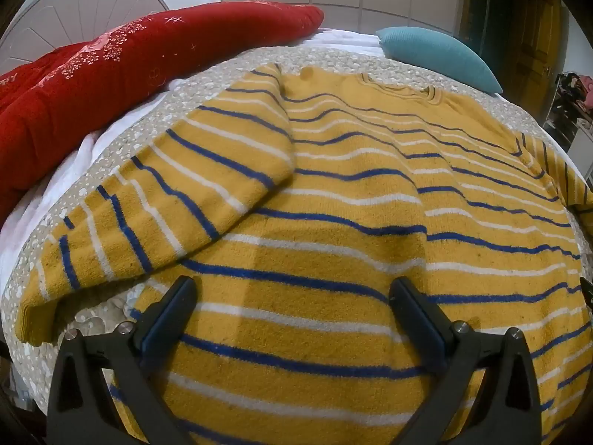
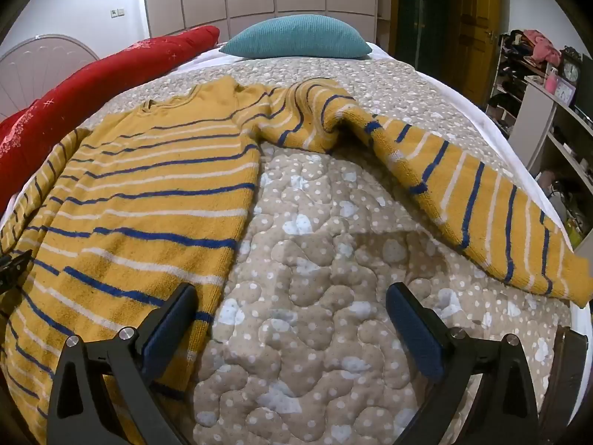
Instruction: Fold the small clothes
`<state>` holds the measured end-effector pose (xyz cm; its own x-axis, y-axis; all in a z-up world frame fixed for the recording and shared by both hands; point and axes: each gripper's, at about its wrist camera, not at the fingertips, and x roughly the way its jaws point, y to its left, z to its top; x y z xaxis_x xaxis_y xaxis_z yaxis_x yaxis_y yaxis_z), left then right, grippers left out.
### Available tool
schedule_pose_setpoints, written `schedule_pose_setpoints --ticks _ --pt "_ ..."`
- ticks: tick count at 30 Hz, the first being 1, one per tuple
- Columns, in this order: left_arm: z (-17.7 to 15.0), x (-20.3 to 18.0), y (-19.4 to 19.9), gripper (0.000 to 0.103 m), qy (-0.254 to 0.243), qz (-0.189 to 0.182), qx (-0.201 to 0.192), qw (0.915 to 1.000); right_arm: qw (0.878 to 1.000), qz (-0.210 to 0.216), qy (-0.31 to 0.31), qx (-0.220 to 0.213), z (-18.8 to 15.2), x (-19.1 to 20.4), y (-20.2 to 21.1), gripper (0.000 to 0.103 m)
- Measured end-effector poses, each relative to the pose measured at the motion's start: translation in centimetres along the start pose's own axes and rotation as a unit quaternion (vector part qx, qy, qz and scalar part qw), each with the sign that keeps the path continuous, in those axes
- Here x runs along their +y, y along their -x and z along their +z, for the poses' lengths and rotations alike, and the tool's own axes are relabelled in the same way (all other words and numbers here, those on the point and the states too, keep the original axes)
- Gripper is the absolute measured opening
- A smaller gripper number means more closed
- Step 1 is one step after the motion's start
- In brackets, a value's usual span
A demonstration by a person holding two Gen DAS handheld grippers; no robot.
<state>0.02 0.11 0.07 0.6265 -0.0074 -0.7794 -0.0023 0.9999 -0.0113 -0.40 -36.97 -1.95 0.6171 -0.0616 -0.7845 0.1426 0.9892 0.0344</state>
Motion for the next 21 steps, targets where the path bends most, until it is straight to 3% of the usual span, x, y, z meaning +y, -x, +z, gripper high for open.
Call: schedule_pose_setpoints --ticks 21 --pt "0.08 -0.15 0.07 0.103 0.002 -0.003 0.0 1.0 1.0 -0.001 0.0 0.001 0.12 0.32 0.09 0.102"
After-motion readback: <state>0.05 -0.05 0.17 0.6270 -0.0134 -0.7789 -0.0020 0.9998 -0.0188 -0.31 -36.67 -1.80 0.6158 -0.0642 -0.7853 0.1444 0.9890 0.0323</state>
